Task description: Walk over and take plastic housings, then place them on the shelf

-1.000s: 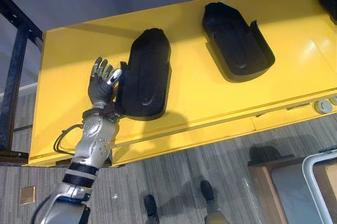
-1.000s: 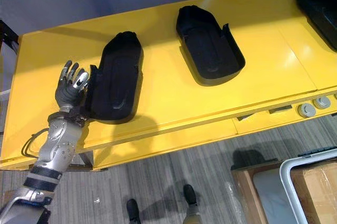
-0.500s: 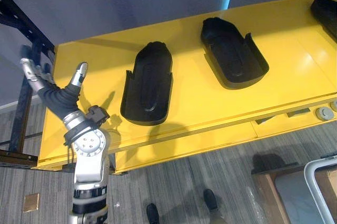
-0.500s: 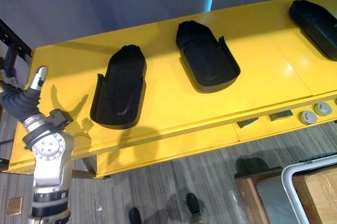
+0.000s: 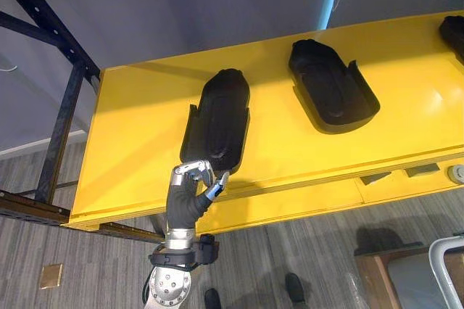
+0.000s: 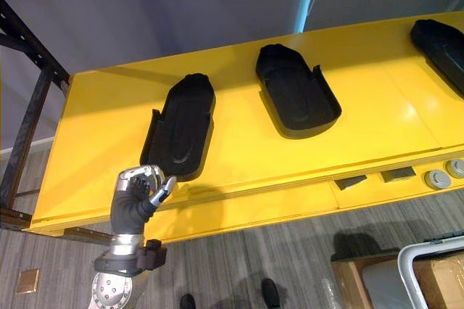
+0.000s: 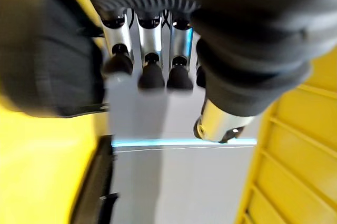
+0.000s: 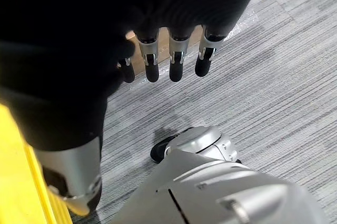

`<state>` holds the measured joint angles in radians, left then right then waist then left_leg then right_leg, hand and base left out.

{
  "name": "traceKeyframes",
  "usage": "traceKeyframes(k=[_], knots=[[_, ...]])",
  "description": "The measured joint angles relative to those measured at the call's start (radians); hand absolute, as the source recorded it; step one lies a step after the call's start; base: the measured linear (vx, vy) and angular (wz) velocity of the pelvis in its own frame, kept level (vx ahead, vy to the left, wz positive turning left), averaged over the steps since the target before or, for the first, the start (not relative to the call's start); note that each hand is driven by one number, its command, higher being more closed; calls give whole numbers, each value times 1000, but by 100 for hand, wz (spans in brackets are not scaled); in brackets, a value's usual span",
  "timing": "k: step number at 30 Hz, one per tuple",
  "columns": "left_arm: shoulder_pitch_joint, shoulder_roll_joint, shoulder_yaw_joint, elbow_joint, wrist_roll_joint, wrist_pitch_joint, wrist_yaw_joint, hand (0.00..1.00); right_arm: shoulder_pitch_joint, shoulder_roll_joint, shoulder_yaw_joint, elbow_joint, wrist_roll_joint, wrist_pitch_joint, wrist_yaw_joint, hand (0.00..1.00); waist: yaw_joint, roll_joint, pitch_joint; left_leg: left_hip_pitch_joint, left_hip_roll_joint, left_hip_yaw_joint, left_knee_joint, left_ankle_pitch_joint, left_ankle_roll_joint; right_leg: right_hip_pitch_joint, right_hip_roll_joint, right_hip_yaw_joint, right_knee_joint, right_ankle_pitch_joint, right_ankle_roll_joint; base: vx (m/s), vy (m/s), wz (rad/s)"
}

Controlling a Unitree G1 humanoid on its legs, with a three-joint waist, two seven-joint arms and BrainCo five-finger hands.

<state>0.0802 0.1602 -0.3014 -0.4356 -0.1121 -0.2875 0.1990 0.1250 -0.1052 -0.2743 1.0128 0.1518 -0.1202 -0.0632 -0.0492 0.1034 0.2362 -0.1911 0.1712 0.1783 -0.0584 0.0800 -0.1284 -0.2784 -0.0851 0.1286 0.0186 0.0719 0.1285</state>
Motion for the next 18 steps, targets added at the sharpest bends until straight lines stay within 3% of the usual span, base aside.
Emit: traceKeyframes(k=[5, 14, 18], knots=[[-8, 0, 0, 30, -30, 25, -49, 100, -12, -6, 1, 28, 0, 3, 7, 0, 5, -1, 0, -14, 1, -13, 1, 0, 0, -2, 0, -6, -8, 0, 0, 36, 32, 5], [-125, 0, 1, 163, -63, 48, -51, 100, -14, -7, 0, 31, 0, 11, 12, 0, 1, -3, -2, -27, 1, -11, 4, -1, -1, -18, 0, -3, -7, 1, 0, -3, 10, -1], [-200, -1, 2, 244, -63, 60, -42, 100, -26, -4, -1, 32, 0, 14, 12, 0, -18, -5, -2, -33, 1, -3, 3, -1, 0, -29, 0, 0, -8, 3, -1, 22, 26, -5]])
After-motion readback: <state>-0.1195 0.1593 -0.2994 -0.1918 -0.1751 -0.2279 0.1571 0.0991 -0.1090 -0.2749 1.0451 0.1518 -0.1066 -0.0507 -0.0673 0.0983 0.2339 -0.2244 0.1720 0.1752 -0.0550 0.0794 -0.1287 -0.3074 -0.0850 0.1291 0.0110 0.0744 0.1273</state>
